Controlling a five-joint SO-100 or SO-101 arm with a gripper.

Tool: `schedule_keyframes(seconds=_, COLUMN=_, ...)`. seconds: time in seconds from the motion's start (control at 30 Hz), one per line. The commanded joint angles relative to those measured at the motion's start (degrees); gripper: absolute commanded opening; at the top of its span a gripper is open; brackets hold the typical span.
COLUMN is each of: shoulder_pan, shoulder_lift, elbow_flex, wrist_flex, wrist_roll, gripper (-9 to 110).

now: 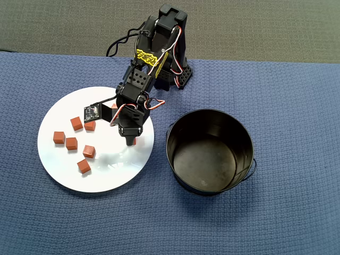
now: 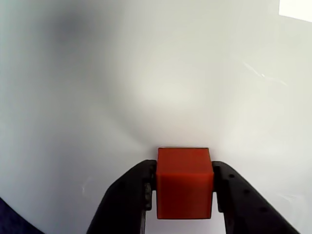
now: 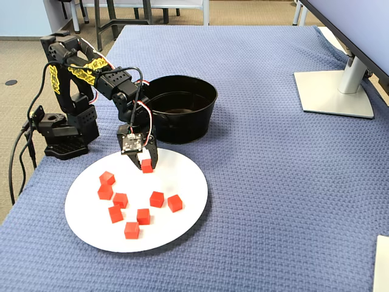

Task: Pick up the red cubes from the white plate and place them in the black recipient

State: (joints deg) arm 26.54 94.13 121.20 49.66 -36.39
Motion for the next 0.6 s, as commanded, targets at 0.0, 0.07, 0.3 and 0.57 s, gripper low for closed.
schedule_keyframes(seconds=0.0, shoulder_pan=1.93, shoulder_lift=4.66, elbow_flex=-6.42, wrist_flex=4.48, wrist_roll=3.43, gripper=0)
schedule_keyframes(seconds=0.07, shoulder_pan=3.69, shoulder_lift=10.2, elbow_flex=-8.79, wrist_flex=8.44, wrist_roll=6.06, gripper=0)
schedule_keyframes(seconds=0.3, shoulder_pan=-7.12, shoulder_lift=31.55, elbow_flex=-23.12, wrist_flex=28.3, wrist_roll=17.75, gripper=0)
schedule_keyframes(seconds=0.57, shoulder_pan=-34.72, shoulder_lift=24.87, elbow_flex=-30.41, wrist_flex=28.39, wrist_roll=32.96, gripper=0)
